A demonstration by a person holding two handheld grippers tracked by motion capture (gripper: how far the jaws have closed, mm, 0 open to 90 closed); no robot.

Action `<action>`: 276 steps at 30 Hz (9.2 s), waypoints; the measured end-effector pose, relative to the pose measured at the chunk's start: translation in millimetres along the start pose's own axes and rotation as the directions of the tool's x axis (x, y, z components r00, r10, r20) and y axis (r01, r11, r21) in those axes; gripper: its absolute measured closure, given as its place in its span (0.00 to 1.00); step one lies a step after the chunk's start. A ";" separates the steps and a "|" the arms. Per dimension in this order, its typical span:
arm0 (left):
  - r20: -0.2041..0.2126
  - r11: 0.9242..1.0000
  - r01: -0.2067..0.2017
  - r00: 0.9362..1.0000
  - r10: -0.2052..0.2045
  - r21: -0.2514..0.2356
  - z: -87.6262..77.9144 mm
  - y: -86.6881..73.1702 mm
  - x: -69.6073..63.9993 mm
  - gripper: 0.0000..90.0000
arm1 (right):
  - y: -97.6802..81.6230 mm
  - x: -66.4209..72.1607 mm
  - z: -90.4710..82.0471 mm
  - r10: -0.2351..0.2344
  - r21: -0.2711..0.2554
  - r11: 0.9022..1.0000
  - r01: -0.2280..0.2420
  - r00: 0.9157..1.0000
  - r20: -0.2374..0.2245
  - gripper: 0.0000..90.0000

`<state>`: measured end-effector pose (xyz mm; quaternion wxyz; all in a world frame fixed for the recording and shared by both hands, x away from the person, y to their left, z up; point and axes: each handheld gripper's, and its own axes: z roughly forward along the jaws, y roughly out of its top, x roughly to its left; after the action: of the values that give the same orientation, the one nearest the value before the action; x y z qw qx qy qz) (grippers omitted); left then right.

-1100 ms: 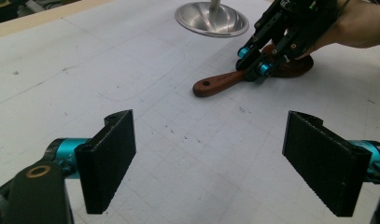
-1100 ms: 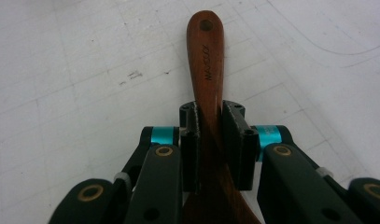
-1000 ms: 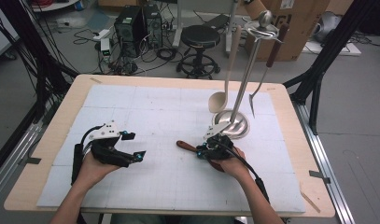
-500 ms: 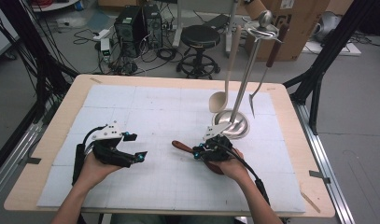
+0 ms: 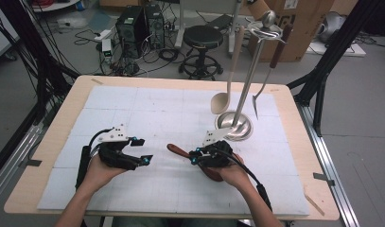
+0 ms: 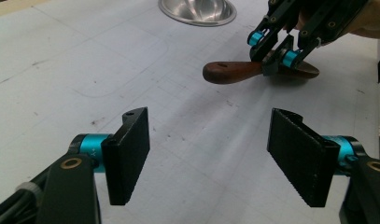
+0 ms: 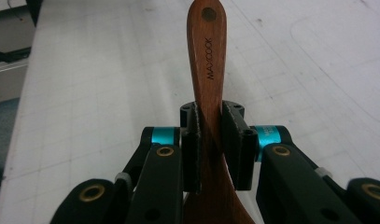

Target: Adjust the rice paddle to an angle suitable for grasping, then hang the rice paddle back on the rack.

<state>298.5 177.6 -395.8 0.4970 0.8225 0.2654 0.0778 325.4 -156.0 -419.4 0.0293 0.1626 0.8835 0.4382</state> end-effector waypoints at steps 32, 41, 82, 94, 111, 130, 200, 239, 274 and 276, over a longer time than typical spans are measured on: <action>0.103 0.998 -0.041 0.994 0.037 0.044 24.4 4.4 -16.6 0.48 | 19.2 19.7 15.2 -0.003 -0.064 0.998 -0.002 0.996 -0.086 0.87; 0.107 0.998 -0.048 0.993 0.043 0.044 24.1 5.3 -16.8 0.48 | 19.5 14.8 18.6 0.041 -0.040 0.998 -0.047 0.990 -0.132 0.81; 0.093 0.998 -0.063 0.994 0.062 0.006 23.2 10.6 -24.0 0.34 | 39.2 10.5 -3.7 0.092 -0.224 0.966 -0.127 0.983 -0.160 0.85; 0.114 0.997 -0.071 0.991 0.070 0.010 23.2 10.8 -24.8 0.37 | 48.8 18.8 5.8 0.063 -0.292 0.950 -0.108 0.985 -0.159 0.86; 0.125 0.995 -0.099 0.987 0.096 0.019 25.7 10.7 -28.4 0.55 | 58.1 28.8 18.0 0.058 -0.328 0.940 -0.097 0.990 -0.126 0.86; 0.151 0.993 -0.115 0.982 0.111 0.020 25.7 10.1 -29.0 0.70 | 57.2 34.3 12.6 0.053 -0.315 0.946 -0.077 0.995 -0.084 0.85; 0.125 0.996 -0.092 0.988 0.092 -0.012 15.3 8.3 -21.6 0.52 | 34.9 24.8 -16.7 0.057 -0.347 0.934 -0.087 0.994 -0.098 0.87; -0.017 0.999 -0.026 1.000 0.025 -0.019 -1.5 2.1 0.4 0.27 | 29.7 -3.9 -83.9 0.089 -0.376 0.922 -0.091 0.996 -0.023 0.87; -0.033 1.000 -0.016 0.999 0.015 -0.008 -1.8 2.0 -0.9 0.20 | 33.7 -15.3 -133.9 0.101 -0.414 0.907 -0.073 0.994 0.045 0.87; -0.035 1.000 -0.018 0.999 0.018 -0.008 -1.7 2.1 -0.5 0.20 | 34.9 -15.8 -135.8 0.101 -0.411 0.909 -0.073 0.994 0.048 0.87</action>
<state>298.2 177.9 -393.1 0.4951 0.8212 0.2664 0.0976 323.1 -245.2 -310.0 0.0731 0.2068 0.7628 0.6083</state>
